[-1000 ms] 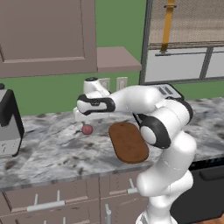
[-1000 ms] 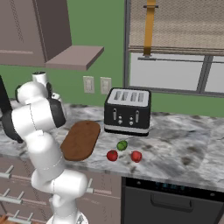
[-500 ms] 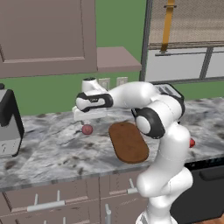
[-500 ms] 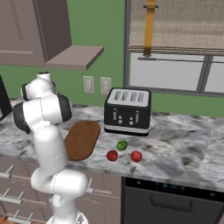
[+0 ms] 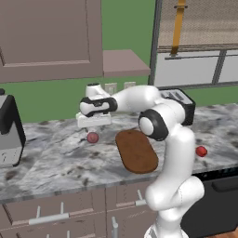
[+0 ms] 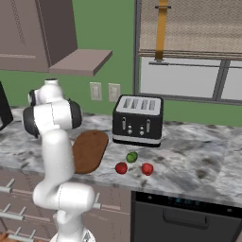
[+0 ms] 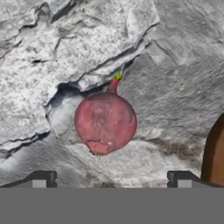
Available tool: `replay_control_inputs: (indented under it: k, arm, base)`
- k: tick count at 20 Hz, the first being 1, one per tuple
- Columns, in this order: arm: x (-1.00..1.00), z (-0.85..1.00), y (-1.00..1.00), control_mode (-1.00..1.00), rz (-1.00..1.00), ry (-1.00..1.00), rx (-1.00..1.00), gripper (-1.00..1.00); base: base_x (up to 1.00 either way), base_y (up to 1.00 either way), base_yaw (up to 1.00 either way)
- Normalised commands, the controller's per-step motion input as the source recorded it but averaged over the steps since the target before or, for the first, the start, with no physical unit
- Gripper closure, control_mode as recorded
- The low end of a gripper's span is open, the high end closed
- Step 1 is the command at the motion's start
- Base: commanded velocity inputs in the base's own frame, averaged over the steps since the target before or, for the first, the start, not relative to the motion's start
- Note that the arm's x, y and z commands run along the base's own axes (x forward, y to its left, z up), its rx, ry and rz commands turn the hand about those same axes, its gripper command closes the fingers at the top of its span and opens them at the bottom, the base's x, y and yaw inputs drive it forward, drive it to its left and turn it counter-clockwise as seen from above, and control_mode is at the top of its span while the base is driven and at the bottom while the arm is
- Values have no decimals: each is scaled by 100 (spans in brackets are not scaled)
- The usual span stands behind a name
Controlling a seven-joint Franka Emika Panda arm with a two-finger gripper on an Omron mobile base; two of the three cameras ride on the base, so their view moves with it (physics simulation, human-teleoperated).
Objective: Place the avocado, onion, tomato, and bell pepper on the cutting board.
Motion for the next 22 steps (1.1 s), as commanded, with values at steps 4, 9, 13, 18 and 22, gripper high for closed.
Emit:
replay_control_inputs:
  k: [4,9,13,18,22]
  arm:
    - [28,-18,6,-100,0,5,0,-100]
    - [24,-18,8,-100,0,5,-1,-100]
    - [20,-17,12,-100,0,5,-2,-100]
    - [7,-20,5,-100,-2,5,-1,-100]
    - [0,-17,0,-100,-3,2,0,-100]
  base:
    - [0,0,0]
    - [0,0,0]
    - [0,0,0]
    - [0,0,0]
    - [0,0,0]
